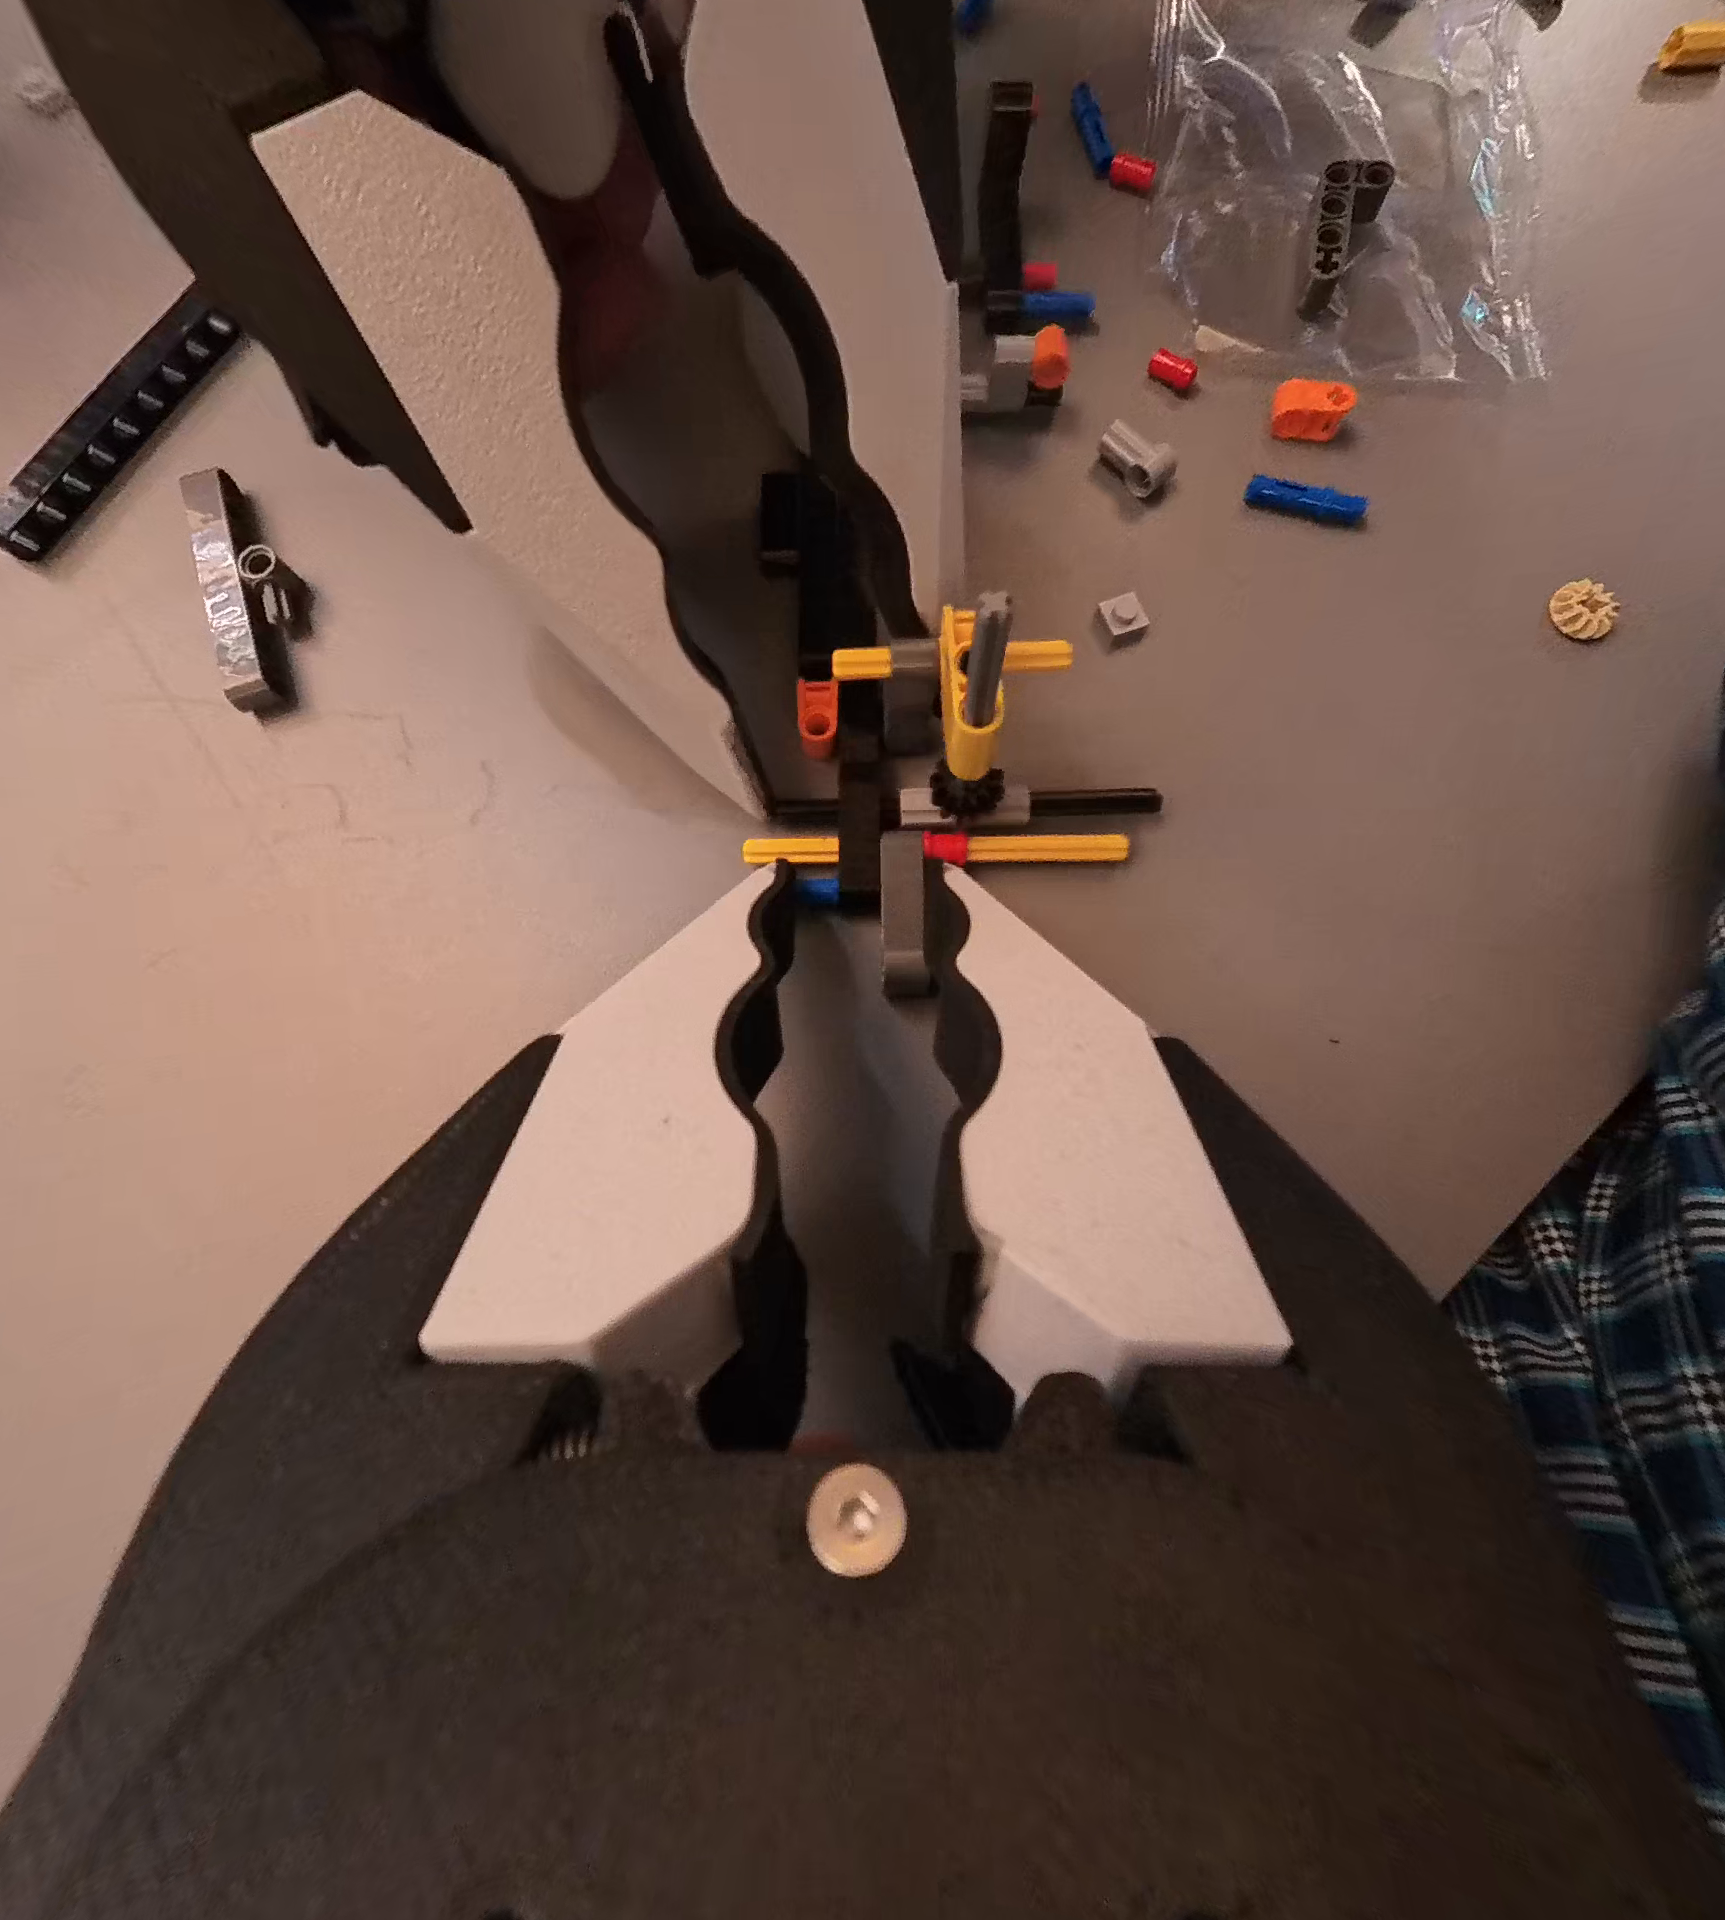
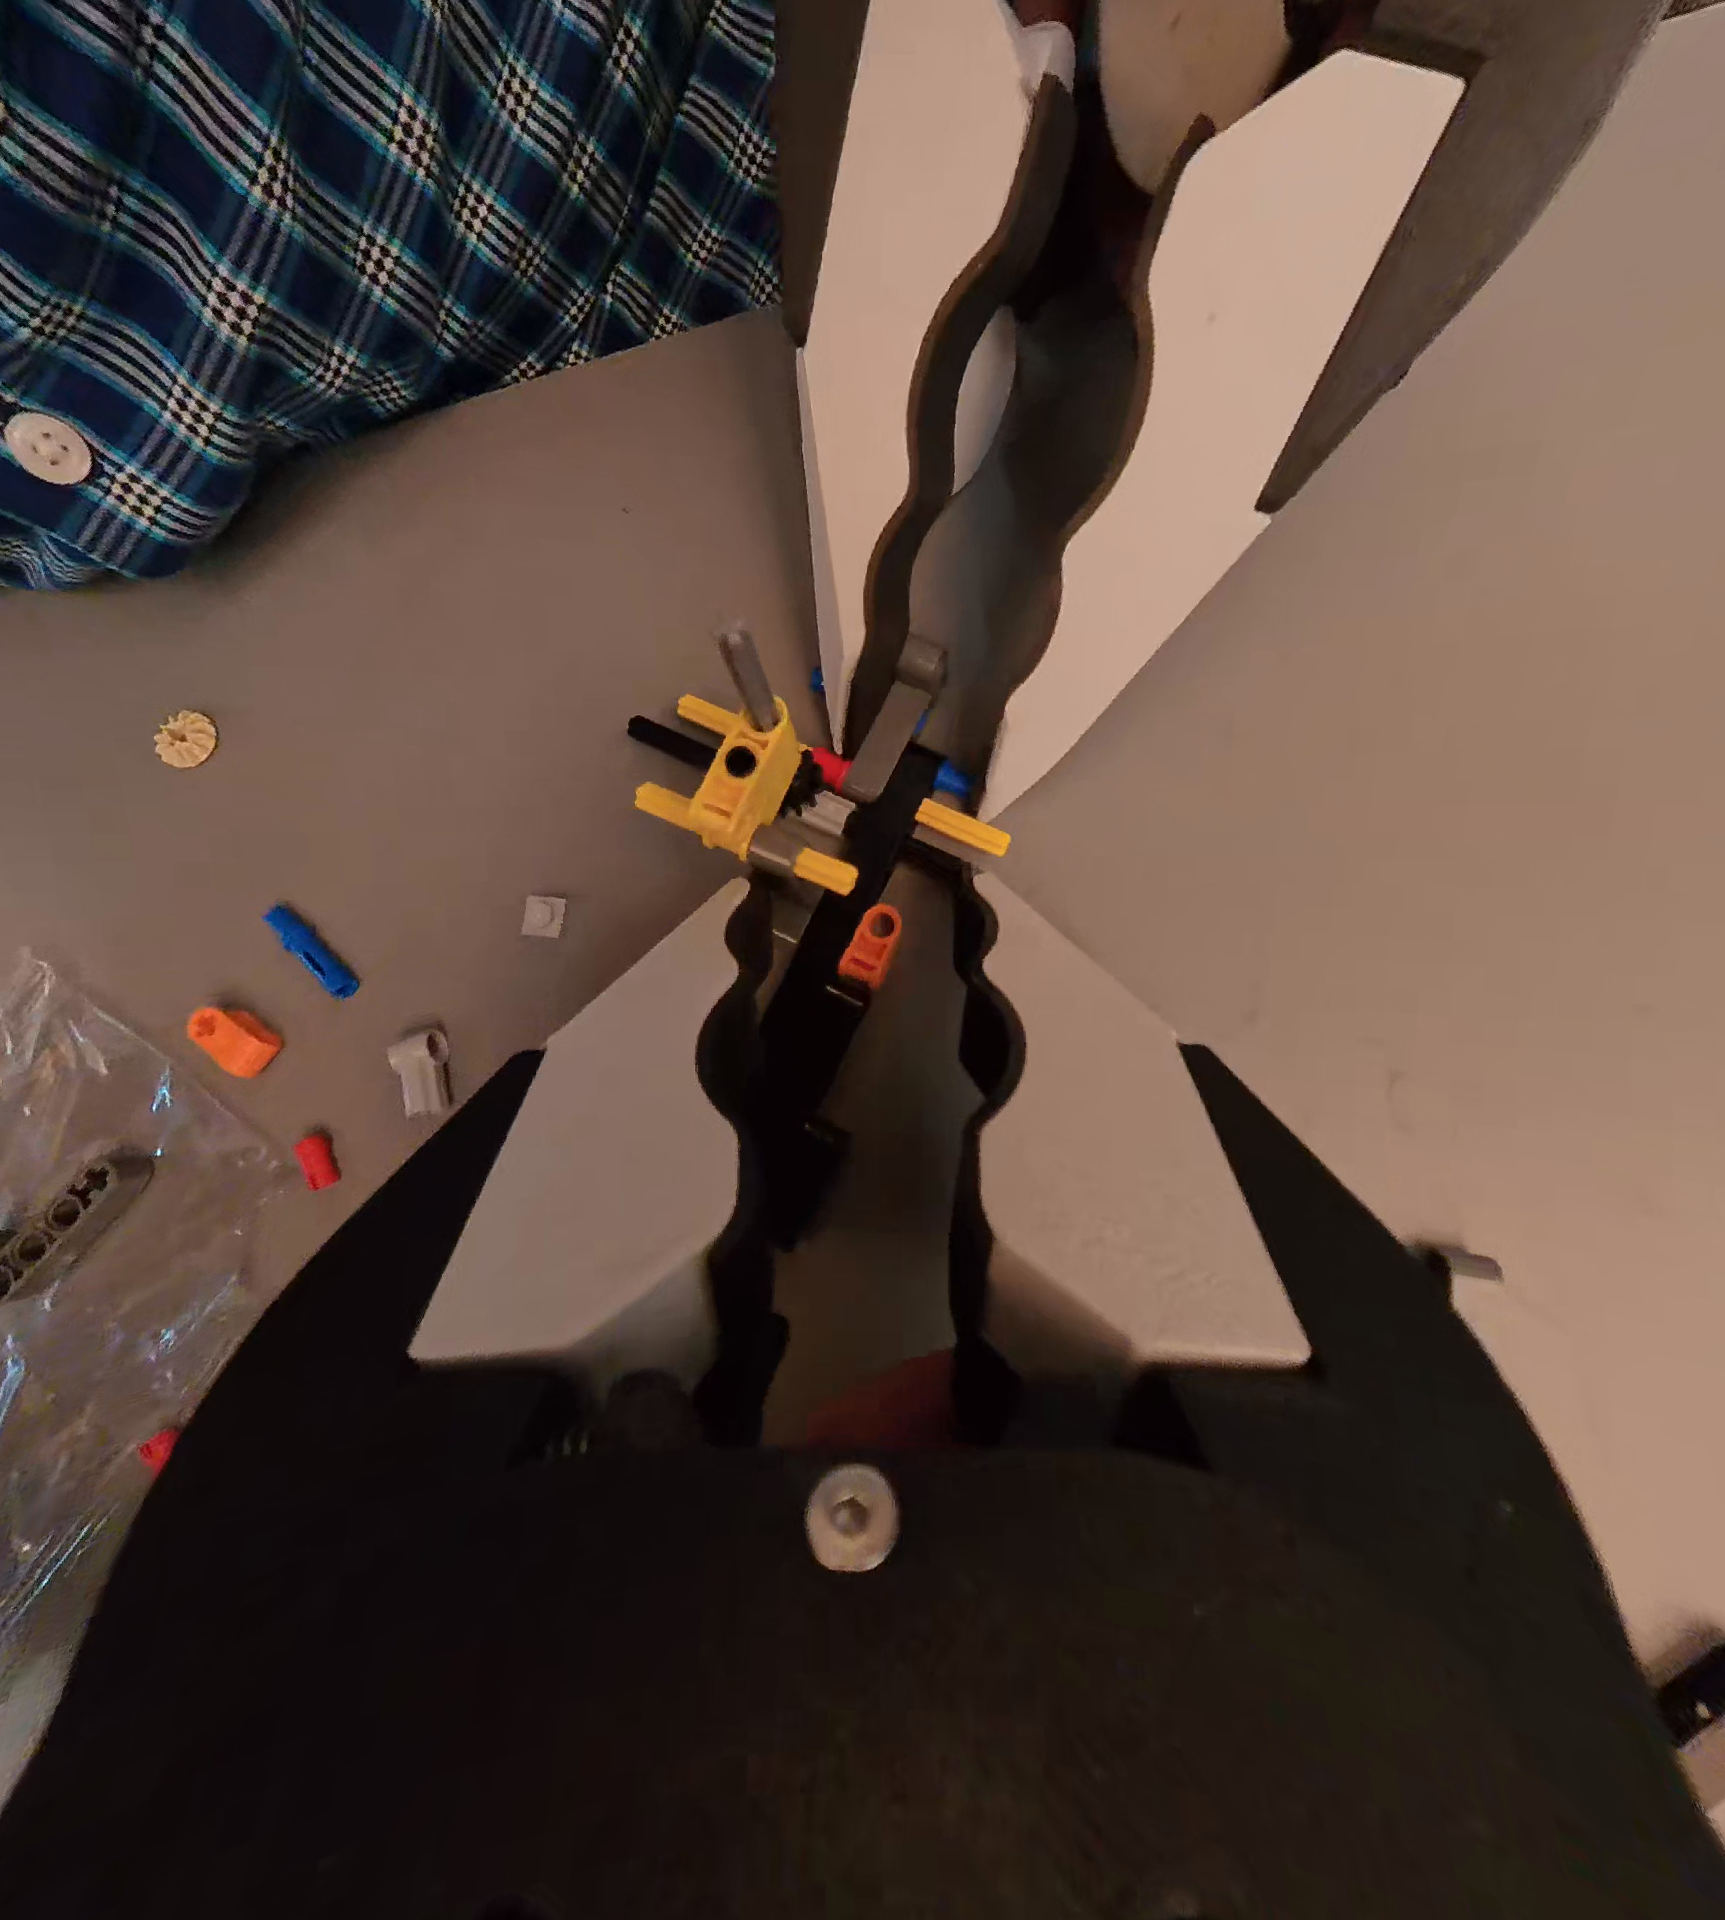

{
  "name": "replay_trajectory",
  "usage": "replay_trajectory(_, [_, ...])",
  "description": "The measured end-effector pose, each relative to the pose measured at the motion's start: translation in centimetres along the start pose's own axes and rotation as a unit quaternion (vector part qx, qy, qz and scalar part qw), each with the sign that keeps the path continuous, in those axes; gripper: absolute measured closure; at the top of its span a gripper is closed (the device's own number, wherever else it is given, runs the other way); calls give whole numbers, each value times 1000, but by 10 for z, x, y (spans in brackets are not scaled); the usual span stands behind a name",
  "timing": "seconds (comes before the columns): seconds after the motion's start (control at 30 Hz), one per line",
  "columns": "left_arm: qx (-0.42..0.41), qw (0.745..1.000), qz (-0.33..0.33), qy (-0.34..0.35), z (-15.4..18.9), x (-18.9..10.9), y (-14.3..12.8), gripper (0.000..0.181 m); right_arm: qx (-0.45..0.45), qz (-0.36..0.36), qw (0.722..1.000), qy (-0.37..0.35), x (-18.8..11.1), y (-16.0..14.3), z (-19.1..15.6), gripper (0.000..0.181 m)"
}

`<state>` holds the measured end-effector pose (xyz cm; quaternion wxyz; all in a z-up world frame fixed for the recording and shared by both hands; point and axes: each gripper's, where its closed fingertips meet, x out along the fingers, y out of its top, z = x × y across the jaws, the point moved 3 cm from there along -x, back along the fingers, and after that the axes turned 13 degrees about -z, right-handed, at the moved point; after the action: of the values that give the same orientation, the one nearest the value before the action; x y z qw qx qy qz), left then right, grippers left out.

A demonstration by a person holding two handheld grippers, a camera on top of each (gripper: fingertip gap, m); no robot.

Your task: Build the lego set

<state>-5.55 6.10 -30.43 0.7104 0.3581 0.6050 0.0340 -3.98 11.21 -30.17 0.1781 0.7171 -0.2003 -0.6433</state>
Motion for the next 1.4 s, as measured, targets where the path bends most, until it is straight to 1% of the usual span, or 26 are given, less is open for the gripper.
replay_trajectory(0.4, [4, 1000, 0, 4, 0, 0, 0, 159, -18, 11, 1000, 8, 1, 0, -2, 151])
replay_trajectory(0.67, [2, 1000, 0, 1, 0, 0, -1, 159, -19, 8, 1000, -3, 1, 0, -3, 152])
replay_trajectory(0.83, [0, 1000, 0, -1, 0, 0, 0, 159, 8, 1, 1000, -17, 0, 0, -5, 150])
replay_trajectory(0.87, [-5, 1000, 1, 1, -1, -1, 0, 159, 17, 0, 1000, -15, -1, -1, -5, 158])
replay_trajectory(0.9, [-6, 1000, 1, 0, -2, -1, 0, 159, 28, -2, 999, -23, -2, -1, -4, 158])
replay_trajectory(0.97, [4, 1000, -1, 2, 0, -1, 0, 159, 51, -16, 998, -41, -4, -3, 0, 143])
replay_trajectory(1.03, [3, 1000, -5, -4, 1, -2, -1, 156, 47, -24, 997, -56, -6, -4, -3, 146])
replay_trajectory(1.07, [2, 1000, -7, -5, 2, -4, -2, 150, 49, -27, 996, -64, -7, -5, -5, 147])
replay_trajectory(1.13, [7, 1000, -10, -5, 5, -6, -2, 151, 53, -17, 996, -74, -11, -3, -9, 153])
replay_trajectory(1.23, [10, 1000, -14, 1, 6, -3, -3, 155, 42, -4, 993, -111, -17, 3, -11, 155])
replay_trajectory(1.3, [9, 1000, -8, 0, 4, -2, -2, 159, 32, -5, 993, -116, -15, 6, -13, 158])
replay_trajectory(1.37, [7, 1000, -8, 3, 4, -2, -2, 159, 23, -9, 992, -125, -13, 4, -16, 170])
replay_trajectory(1.4, [4, 1000, -6, 5, 4, -2, -2, 159, 28, -6, 992, -126, -12, 4, -17, 170])
